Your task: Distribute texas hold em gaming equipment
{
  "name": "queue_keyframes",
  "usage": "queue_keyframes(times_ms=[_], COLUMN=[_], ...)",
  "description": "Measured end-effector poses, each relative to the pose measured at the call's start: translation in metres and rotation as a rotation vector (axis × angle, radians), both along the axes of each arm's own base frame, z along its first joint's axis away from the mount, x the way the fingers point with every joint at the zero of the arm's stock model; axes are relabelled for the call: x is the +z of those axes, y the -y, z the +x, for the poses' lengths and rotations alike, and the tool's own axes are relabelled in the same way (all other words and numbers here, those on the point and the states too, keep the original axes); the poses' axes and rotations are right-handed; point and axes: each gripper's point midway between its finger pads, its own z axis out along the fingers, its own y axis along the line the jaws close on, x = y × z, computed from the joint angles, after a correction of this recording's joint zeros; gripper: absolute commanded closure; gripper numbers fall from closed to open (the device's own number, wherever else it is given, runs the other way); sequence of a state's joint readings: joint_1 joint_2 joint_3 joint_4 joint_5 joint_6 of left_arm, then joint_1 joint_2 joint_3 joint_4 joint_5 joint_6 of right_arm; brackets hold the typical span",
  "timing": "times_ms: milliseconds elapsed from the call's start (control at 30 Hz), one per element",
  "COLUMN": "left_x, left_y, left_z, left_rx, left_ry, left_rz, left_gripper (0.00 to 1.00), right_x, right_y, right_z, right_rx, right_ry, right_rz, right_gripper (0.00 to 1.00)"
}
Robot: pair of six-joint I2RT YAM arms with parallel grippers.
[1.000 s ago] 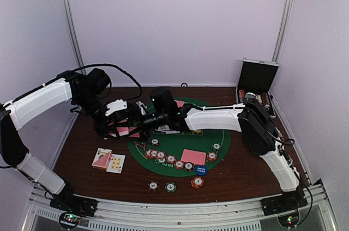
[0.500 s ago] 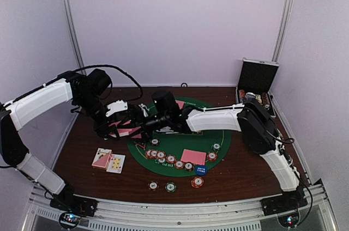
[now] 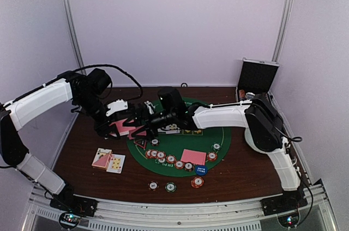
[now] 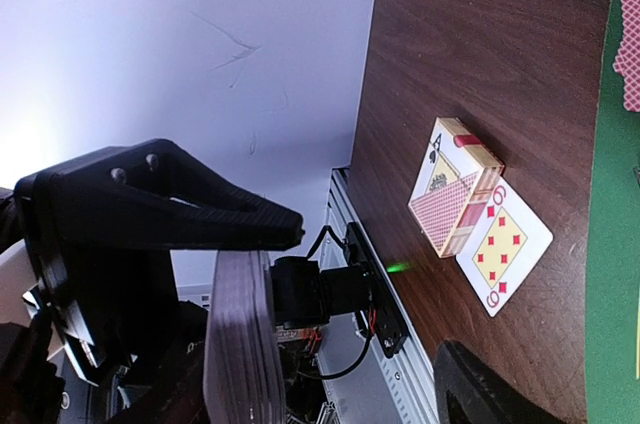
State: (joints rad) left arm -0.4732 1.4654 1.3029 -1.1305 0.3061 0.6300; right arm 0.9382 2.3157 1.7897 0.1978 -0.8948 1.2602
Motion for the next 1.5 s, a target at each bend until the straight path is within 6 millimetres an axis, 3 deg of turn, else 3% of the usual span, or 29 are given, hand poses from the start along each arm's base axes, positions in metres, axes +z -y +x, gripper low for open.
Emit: queue_keyframes(times_ms=[233,533,867,1233,1500], left_x=[-0.001,-0.003,-0.005,-0.006,-0.007], left_y=[0.000,-0.003,-0.005,-0.006,-0.006], left_z=[-0.001,0.001,0.001,0.002,0.003], left_rx=[0.000,0.005,0.008,0.011,0.010], left_ry=[-0.002,0.005,0.007,0.013,0.015], left_rz=[0.002,0.017,0.028,0.038,0.041], left_gripper=[1.00,1.00,1.00,1.00,1.00], right_x=[0.010,0.024,0.026,0.031,0.020], right_y=[0.015,0.018,0.015,0.014,0.029], right_z=[-0.002,-0.002,-0.008,-0.011,-0.008], right_rx=[-0.011,-0.013,-0.005,0.002,-0.021], right_ry=[-0.003,-0.001,-0.026,-0.041,-0.066], right_rz=[-0.013,-0.001,0.003,0.023,0.027], right_gripper=[0.46,0.64,0.76,0.96,1.00])
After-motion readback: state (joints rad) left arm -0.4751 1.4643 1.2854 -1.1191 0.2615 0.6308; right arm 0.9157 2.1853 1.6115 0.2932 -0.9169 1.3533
